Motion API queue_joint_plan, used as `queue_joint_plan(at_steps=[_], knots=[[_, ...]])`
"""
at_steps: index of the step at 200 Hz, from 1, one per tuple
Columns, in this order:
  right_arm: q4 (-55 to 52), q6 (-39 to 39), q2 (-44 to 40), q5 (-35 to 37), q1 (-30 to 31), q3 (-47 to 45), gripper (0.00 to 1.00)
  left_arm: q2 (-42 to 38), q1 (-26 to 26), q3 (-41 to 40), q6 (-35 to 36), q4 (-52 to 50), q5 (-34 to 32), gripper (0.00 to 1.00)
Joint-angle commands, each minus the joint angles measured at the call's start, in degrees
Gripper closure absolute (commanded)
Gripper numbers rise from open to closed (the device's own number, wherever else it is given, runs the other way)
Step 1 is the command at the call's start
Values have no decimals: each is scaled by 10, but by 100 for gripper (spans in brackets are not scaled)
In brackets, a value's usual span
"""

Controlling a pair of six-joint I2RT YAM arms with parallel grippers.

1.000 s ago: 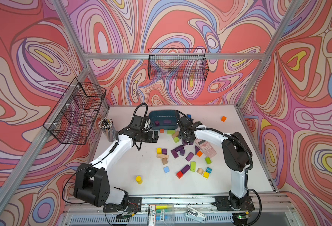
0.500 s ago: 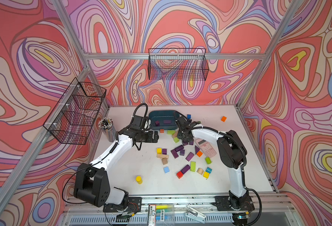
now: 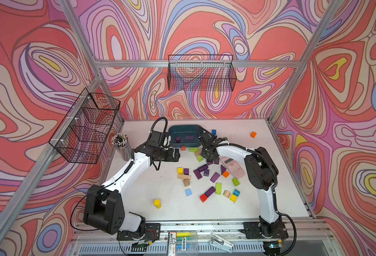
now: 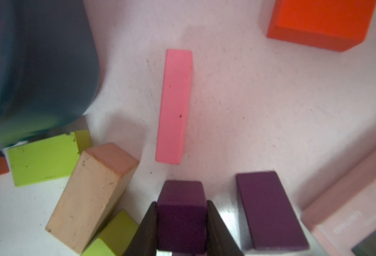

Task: Pick purple bricks into the storage bin
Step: Pick up the building block from the center of the board.

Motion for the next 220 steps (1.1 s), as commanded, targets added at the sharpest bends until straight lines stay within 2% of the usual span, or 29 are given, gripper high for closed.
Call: queue_joint_plan(at_steps=[1,130,220], knots=[[-8,-2,-12,18,-2,4,72,9,-2,14,5,-22,6,0],[-3,-13,-55,32,-1,-18,72,32,-3,23,-5,-27,35,0],[-15,-35,-88,42,-1,-12,72,31,-2,26,-12,-32,29,0]])
